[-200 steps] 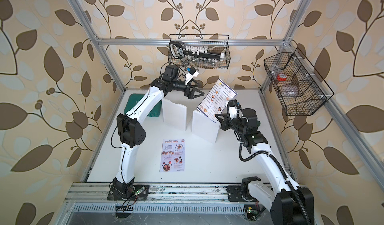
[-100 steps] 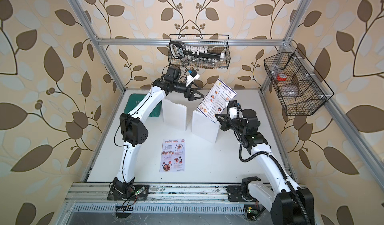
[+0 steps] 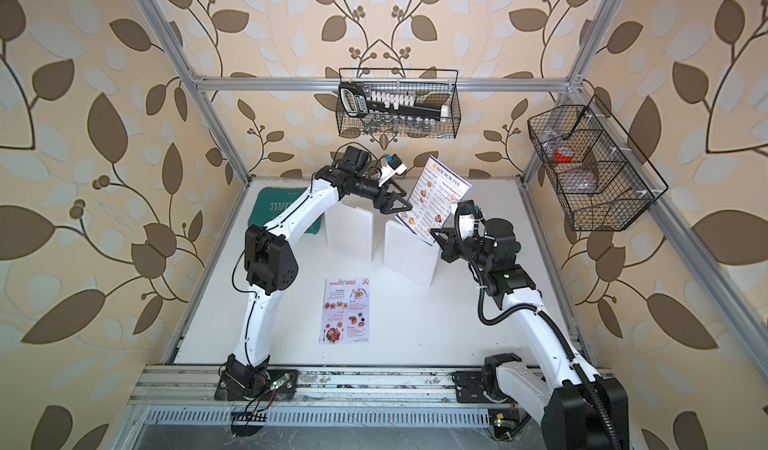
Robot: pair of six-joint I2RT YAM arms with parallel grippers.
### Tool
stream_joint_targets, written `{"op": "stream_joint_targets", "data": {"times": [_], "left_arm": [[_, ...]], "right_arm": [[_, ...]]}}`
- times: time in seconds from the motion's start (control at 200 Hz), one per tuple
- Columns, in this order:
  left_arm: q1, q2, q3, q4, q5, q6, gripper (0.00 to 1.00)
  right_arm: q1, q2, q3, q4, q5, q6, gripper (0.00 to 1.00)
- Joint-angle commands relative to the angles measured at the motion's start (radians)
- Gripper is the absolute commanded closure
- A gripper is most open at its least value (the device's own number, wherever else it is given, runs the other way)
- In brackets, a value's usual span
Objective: Insert the menus into the narrow rack
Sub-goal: Insert the menu into the narrow rack.
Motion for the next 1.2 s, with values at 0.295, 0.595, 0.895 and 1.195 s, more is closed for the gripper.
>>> {"op": "stream_joint_targets", "data": {"times": [0.295, 0.595, 0.895, 1.195], "left_arm": [[-0.005, -0.098, -0.002, 0.016, 0.093, 0.034, 0.24], [-0.005, -0.145, -0.071, 0.037, 0.102, 0.044, 0.34], [-0.005, -0.141, -0.067, 0.043, 0.075, 0.036, 0.24], [-0.005, -0.141, -0.057, 0.014, 0.104, 0.057, 0.32]], "right_arm": [[-0.003, 0.005, -0.003, -0.001, 0.003, -0.011, 1.00], [0.000, 0.008, -0.001, -0.002, 0.015, -0.011, 1.00], [-0.002, -0.001, -0.011, 0.008, 0.007, -0.011, 1.00], [-0.003, -0.004, -0.009, 0.008, 0.001, -0.013, 1.00]]}}
